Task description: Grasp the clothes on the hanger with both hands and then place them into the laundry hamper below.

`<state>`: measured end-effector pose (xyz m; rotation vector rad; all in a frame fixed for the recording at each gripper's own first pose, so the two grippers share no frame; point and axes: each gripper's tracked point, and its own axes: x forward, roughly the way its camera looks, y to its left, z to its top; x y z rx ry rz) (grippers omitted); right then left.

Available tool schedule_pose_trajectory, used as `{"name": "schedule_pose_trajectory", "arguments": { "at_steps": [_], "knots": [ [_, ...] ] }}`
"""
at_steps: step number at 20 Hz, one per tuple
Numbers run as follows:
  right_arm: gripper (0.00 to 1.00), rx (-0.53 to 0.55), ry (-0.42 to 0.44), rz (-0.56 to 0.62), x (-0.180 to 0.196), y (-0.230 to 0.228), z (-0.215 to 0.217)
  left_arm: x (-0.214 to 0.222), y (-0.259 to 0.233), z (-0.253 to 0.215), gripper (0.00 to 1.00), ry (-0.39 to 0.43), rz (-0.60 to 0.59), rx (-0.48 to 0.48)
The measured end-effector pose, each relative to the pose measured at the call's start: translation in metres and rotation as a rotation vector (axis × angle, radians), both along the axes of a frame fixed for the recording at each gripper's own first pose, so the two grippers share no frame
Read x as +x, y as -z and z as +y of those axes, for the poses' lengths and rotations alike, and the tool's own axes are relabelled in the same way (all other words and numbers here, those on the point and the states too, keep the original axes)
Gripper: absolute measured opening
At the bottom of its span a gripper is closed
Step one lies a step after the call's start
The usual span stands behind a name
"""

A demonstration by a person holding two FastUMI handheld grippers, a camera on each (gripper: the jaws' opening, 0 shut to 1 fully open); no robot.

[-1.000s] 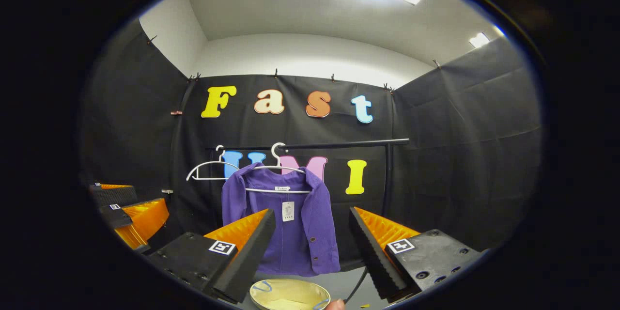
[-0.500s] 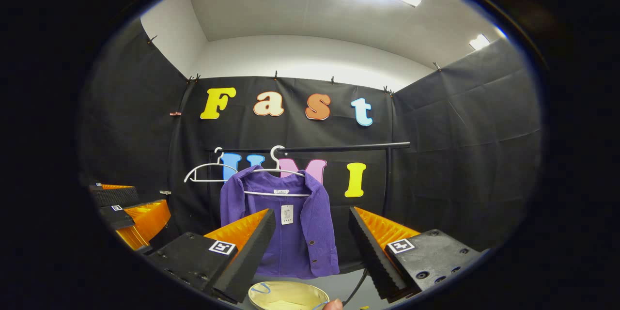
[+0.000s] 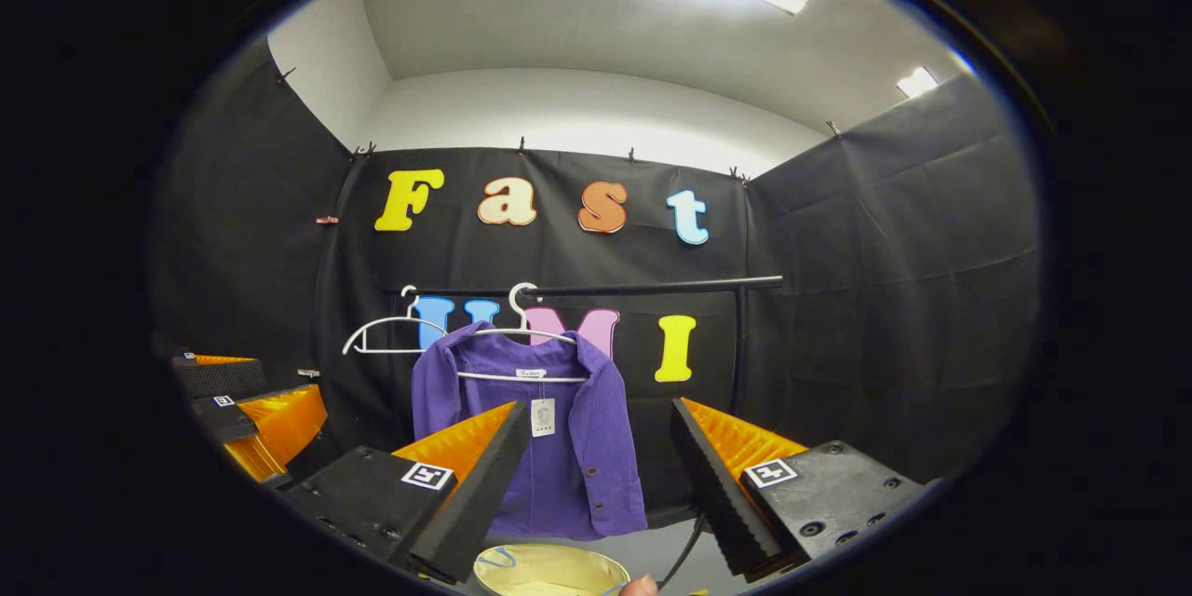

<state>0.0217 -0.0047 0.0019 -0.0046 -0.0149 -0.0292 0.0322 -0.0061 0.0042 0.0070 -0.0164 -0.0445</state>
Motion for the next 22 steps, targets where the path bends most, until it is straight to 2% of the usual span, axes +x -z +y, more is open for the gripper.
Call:
{"name": "schedule_pose_trajectory", "arguments": {
  "at_steps": [5, 10, 16, 22],
  "knots": [
    [0.97, 0.033, -0.023, 0.058, 0.037, 0.023, -0.005, 0.039, 0.014, -0.017, 0.97, 0.014, 0.020, 0.003],
    [0.97, 0.036, -0.032, 0.096, 0.110, 0.051, -0.017, 0.115, 0.033, -0.037, 0.97, 0.002, 0.058, 0.025],
    [0.97, 0.049, -0.107, 0.099, 0.211, 0.080, -0.009, 0.212, 0.057, -0.023, 0.97, -0.130, 0.071, 0.080],
    [0.97, 0.080, -0.171, 0.133, 0.282, 0.124, 0.012, 0.282, 0.074, -0.001, 0.97, -0.223, 0.077, 0.104]
  ]
}}
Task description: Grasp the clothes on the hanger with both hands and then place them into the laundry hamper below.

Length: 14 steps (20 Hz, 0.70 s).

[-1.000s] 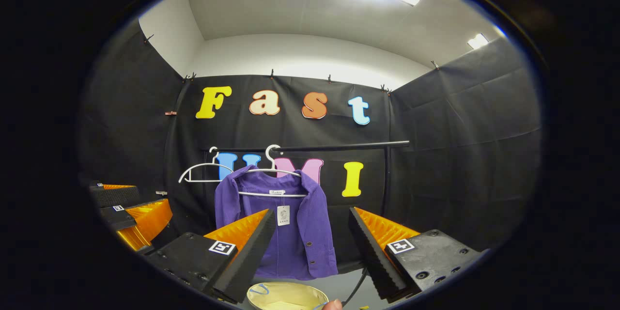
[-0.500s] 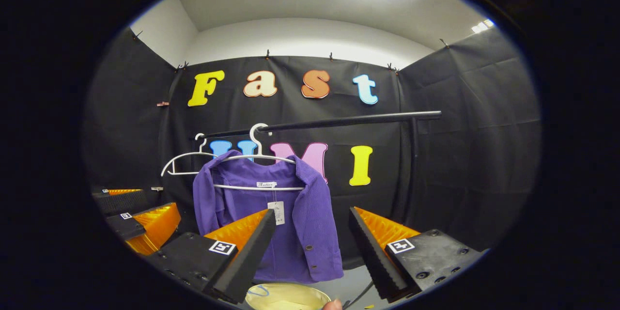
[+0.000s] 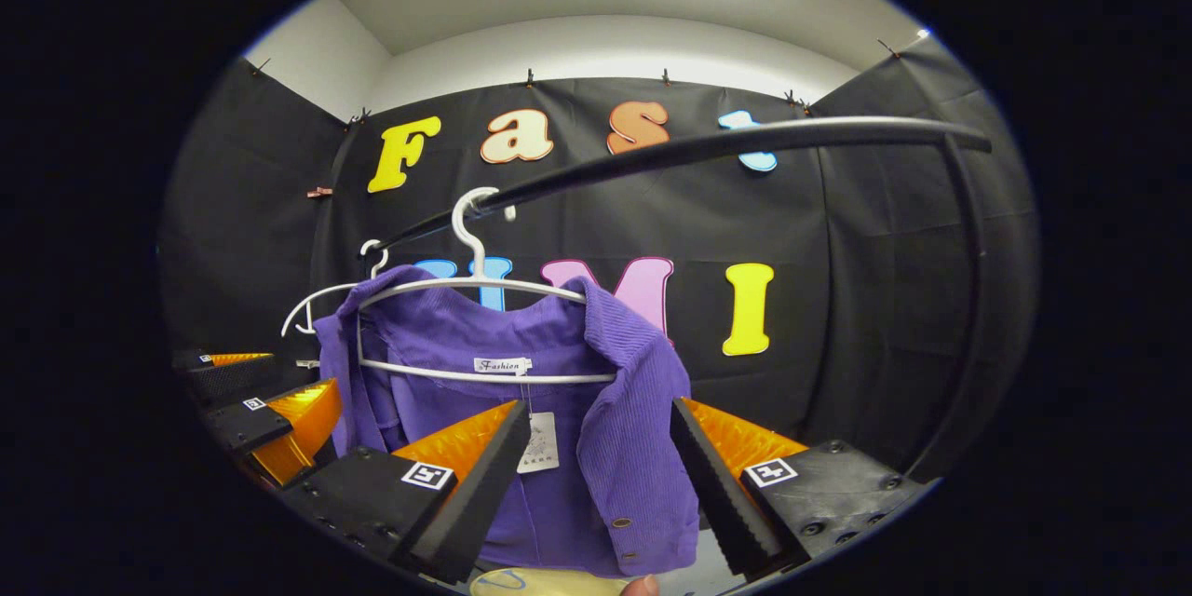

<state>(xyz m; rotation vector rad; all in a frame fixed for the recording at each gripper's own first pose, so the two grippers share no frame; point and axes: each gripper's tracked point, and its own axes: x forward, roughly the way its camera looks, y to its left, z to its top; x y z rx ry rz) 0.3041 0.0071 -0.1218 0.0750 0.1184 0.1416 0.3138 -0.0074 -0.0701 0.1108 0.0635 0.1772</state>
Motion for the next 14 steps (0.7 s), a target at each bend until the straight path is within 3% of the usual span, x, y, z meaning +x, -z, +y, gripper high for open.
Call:
{"name": "schedule_pose_trajectory", "arguments": {
  "at_steps": [7, 8, 9, 11, 13, 14],
  "knots": [
    [0.96, 0.015, 0.024, -0.001, 0.061, 0.038, 0.006, 0.048, 0.019, 0.004, 0.94, -0.032, 0.020, 0.044],
    [0.86, 0.026, 0.032, 0.015, 0.067, 0.043, 0.004, 0.051, 0.020, 0.004, 0.88, -0.037, 0.020, 0.050],
    [0.82, 0.046, 0.029, 0.039, 0.072, 0.050, 0.006, 0.054, 0.020, 0.004, 0.89, -0.043, 0.016, 0.059],
    [0.72, 0.054, 0.009, 0.071, 0.080, 0.061, 0.011, 0.057, 0.021, 0.008, 0.76, -0.060, 0.006, 0.080],
    [0.37, 0.019, 0.014, 0.084, 0.089, 0.070, 0.004, 0.058, 0.021, 0.008, 0.63, -0.056, 0.000, 0.081],
    [0.20, 0.011, 0.015, 0.077, 0.091, 0.070, 0.001, 0.059, 0.021, 0.009, 0.51, -0.045, -0.004, 0.080]
  ]
}}
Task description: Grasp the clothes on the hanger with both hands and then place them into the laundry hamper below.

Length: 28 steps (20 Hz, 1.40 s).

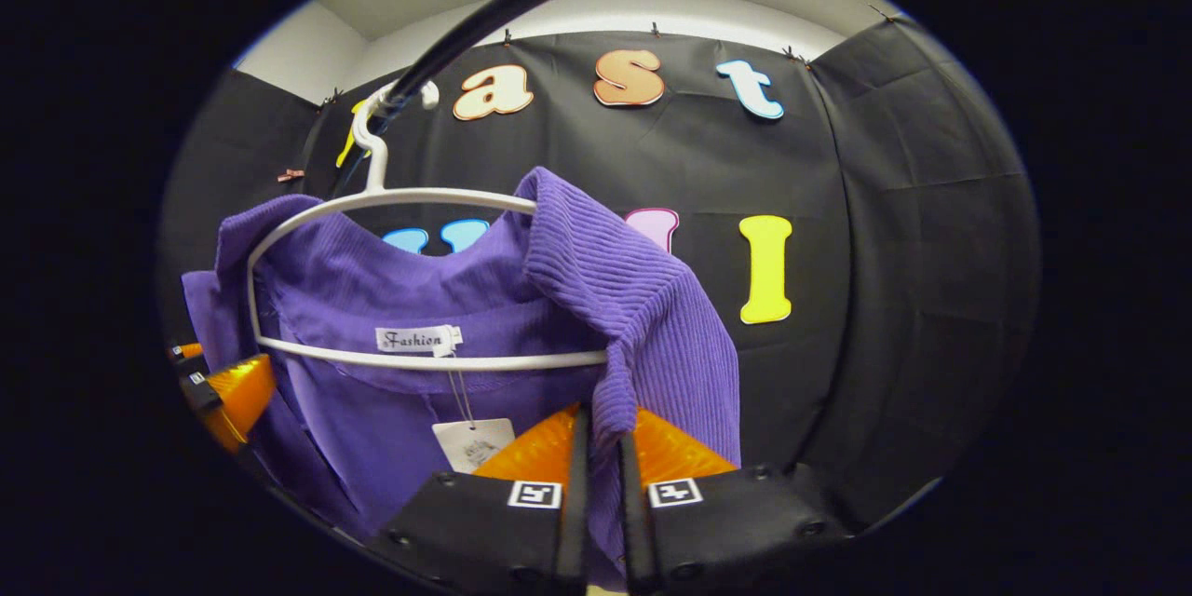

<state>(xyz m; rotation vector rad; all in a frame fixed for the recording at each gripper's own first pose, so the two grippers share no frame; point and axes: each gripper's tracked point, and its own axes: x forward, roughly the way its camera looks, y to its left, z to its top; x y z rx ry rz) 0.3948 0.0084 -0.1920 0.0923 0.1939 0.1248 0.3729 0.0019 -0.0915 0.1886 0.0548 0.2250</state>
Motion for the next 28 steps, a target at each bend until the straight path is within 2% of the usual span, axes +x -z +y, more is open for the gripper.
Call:
{"name": "schedule_pose_trajectory", "arguments": {
  "at_steps": [1, 2, 4, 6, 8, 11, 18, 23, 26, 28],
  "knots": [
    [0.07, 0.001, -0.016, -0.022, 0.000, -0.005, 0.002, -0.001, -0.001, 0.004, 0.48, 0.004, -0.005, -0.005],
    [0.11, -0.022, -0.026, -0.052, 0.000, -0.009, 0.002, -0.001, 0.000, 0.009, 0.34, -0.002, -0.006, -0.018],
    [0.11, -0.078, -0.038, -0.111, 0.002, -0.016, 0.005, 0.001, 0.011, 0.015, 0.08, 0.004, 0.038, -0.067],
    [0.04, -0.064, -0.061, -0.101, -0.003, -0.017, 0.008, 0.003, 0.010, 0.019, 0.05, 0.016, 0.043, -0.079],
    [0.04, -0.061, -0.037, -0.081, -0.003, -0.013, -0.001, 0.001, 0.002, 0.013, 0.05, 0.045, 0.025, -0.078],
    [0.05, -0.085, 0.007, -0.141, -0.002, -0.033, -0.017, 0.000, -0.003, 0.013, 0.05, 0.063, 0.041, -0.087],
    [0.05, -0.160, 0.106, -0.246, 0.009, -0.076, -0.060, -0.005, -0.053, 0.036, 0.05, 0.028, -0.031, -0.050],
    [0.04, -0.242, 0.164, -0.336, 0.017, -0.109, -0.078, -0.001, -0.069, 0.057, 0.05, -0.001, -0.045, -0.019],
    [0.04, -0.231, 0.223, -0.386, 0.019, -0.129, -0.092, -0.001, -0.082, 0.063, 0.05, -0.002, -0.067, -0.016],
    [0.04, -0.278, 0.226, -0.376, 0.025, -0.118, -0.094, 0.004, -0.080, 0.066, 0.05, -0.002, -0.061, -0.019]
  ]
}}
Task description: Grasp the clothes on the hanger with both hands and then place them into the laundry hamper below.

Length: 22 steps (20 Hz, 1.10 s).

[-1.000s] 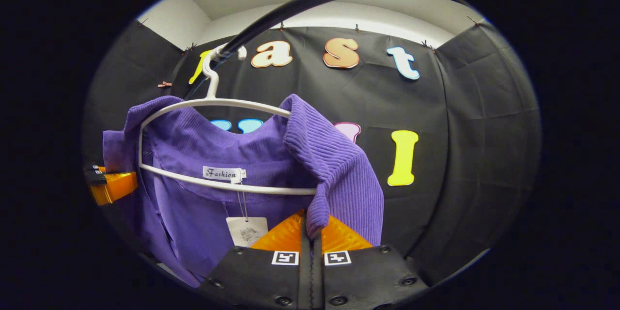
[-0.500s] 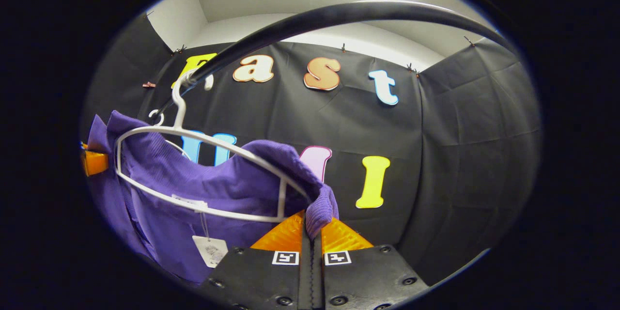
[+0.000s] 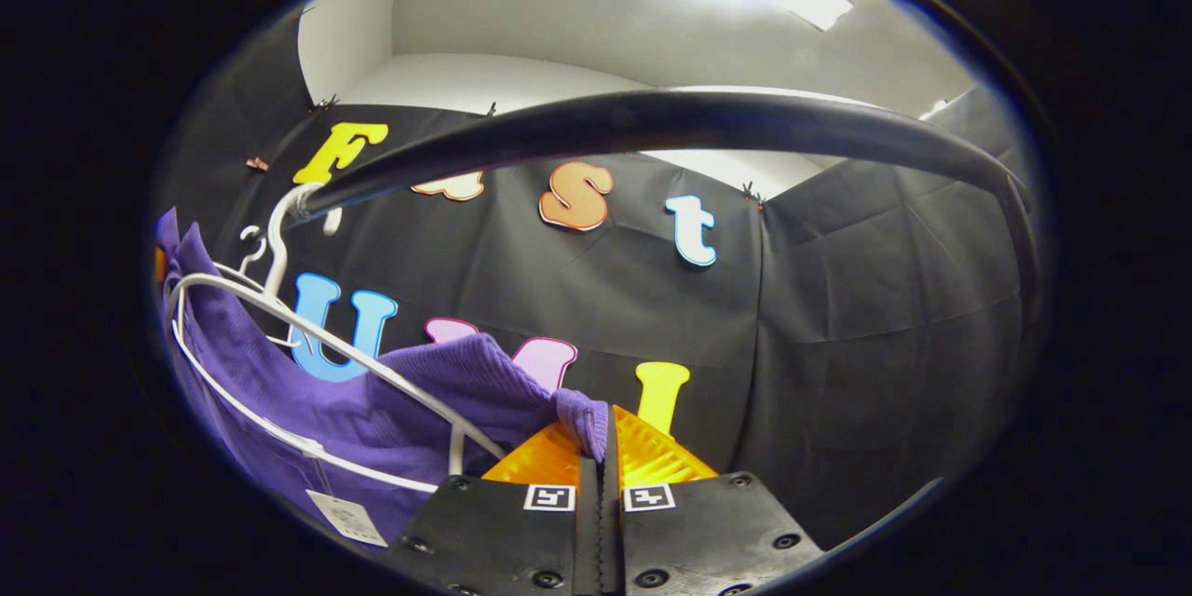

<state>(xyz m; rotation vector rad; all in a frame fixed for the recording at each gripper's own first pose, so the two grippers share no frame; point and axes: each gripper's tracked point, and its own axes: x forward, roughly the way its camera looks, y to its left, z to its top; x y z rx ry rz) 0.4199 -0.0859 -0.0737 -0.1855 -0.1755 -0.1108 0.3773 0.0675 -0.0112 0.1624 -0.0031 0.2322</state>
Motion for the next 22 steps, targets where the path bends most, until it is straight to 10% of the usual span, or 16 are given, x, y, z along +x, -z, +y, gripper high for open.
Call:
{"name": "schedule_pose_trajectory", "arguments": {
  "at_steps": [11, 22],
  "knots": [
    [0.04, 0.004, 0.023, 0.207, 0.023, 0.112, -0.005, 0.021, 0.064, 0.020, 0.05, -0.026, 0.124, -0.059],
    [0.05, 0.044, -0.228, 0.342, -0.070, 0.137, 0.082, -0.039, 0.142, 0.013, 0.05, -0.015, 0.275, -0.085]
  ]
}}
